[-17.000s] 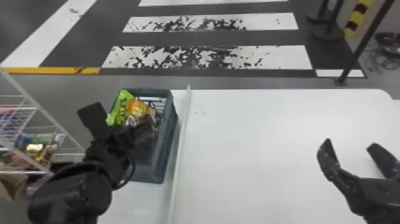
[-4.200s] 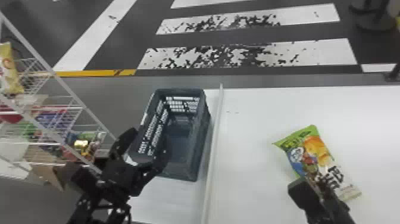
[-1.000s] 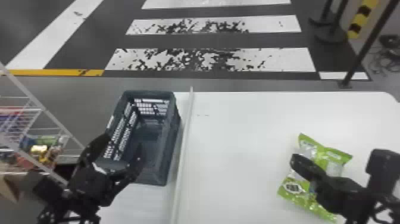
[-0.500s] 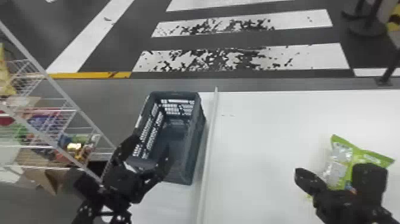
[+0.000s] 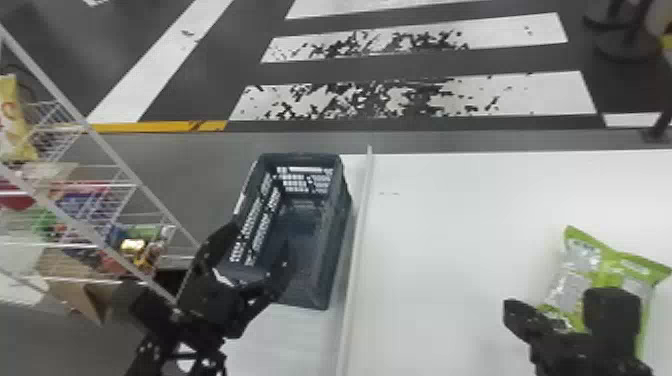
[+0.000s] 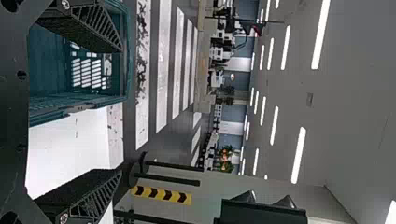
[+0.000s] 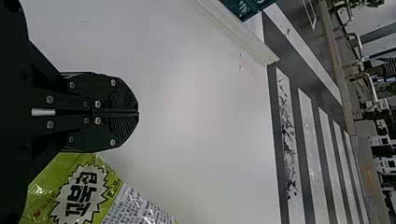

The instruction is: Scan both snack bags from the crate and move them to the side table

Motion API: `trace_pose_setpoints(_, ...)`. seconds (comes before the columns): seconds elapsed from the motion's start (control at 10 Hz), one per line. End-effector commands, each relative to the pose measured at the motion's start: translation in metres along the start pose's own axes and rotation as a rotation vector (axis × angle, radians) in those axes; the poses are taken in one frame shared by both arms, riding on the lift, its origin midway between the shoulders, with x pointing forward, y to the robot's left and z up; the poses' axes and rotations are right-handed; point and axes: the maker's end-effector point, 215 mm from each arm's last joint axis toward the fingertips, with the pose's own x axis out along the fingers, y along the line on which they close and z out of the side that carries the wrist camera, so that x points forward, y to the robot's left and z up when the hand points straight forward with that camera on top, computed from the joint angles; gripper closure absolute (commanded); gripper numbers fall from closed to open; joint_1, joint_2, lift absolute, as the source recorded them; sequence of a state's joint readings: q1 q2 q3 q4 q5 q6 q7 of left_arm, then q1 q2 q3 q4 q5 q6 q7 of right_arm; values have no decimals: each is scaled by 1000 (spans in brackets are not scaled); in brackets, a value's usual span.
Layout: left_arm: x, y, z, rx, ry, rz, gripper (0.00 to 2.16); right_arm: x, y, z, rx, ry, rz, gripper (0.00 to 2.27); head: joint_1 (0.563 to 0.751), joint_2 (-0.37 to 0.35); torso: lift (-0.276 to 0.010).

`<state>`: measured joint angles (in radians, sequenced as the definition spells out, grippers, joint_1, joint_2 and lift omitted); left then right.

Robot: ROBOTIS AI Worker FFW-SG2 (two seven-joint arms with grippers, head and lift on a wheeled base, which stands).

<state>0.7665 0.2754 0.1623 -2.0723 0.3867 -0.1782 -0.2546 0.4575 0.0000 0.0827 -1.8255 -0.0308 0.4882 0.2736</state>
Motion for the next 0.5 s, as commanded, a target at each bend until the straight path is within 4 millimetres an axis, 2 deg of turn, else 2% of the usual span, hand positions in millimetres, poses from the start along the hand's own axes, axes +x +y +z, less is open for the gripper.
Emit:
trace_pose_setpoints(0.0, 0, 0, 0, -3, 1, 0, 76, 4, -3, -8, -2, 23, -7, 2250, 695, 254, -29)
trace_pose_setpoints(0.4, 0, 0, 2, -10, -4, -2, 76, 0, -23, -28, 16, 65, -56, 2250, 695, 241, -29)
